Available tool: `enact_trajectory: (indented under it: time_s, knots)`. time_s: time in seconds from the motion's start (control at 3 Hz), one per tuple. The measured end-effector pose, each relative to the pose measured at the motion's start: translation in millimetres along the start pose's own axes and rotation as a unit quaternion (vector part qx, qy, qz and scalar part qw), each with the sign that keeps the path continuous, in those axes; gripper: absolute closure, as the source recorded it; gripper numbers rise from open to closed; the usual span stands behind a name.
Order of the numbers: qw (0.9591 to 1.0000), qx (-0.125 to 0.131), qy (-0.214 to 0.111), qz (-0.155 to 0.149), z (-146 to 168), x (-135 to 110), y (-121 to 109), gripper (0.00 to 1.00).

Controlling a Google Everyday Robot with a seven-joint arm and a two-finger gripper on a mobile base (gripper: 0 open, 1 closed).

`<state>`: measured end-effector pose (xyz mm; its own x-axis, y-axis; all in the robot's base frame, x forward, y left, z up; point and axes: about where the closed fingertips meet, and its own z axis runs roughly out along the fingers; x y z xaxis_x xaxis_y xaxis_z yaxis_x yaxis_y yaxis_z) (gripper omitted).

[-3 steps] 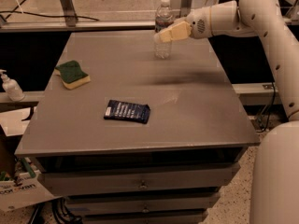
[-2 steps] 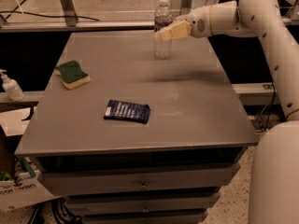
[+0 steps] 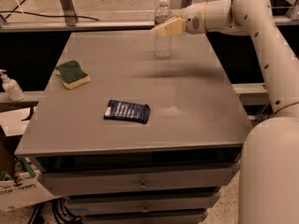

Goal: Knock water bottle over

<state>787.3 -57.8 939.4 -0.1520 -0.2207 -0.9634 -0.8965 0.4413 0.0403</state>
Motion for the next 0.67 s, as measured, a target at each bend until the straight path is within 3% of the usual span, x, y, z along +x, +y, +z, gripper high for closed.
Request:
enact_trajectory:
  time_s: [0.33,0.67]
  knots:
    - [0.9976,-0.060,-0.017,-0.029,43.7,-15.3,17.9,0.00]
    - [0.9920,-0.123,-0.021,-0.019,36.0,-19.5,56.1,0.00]
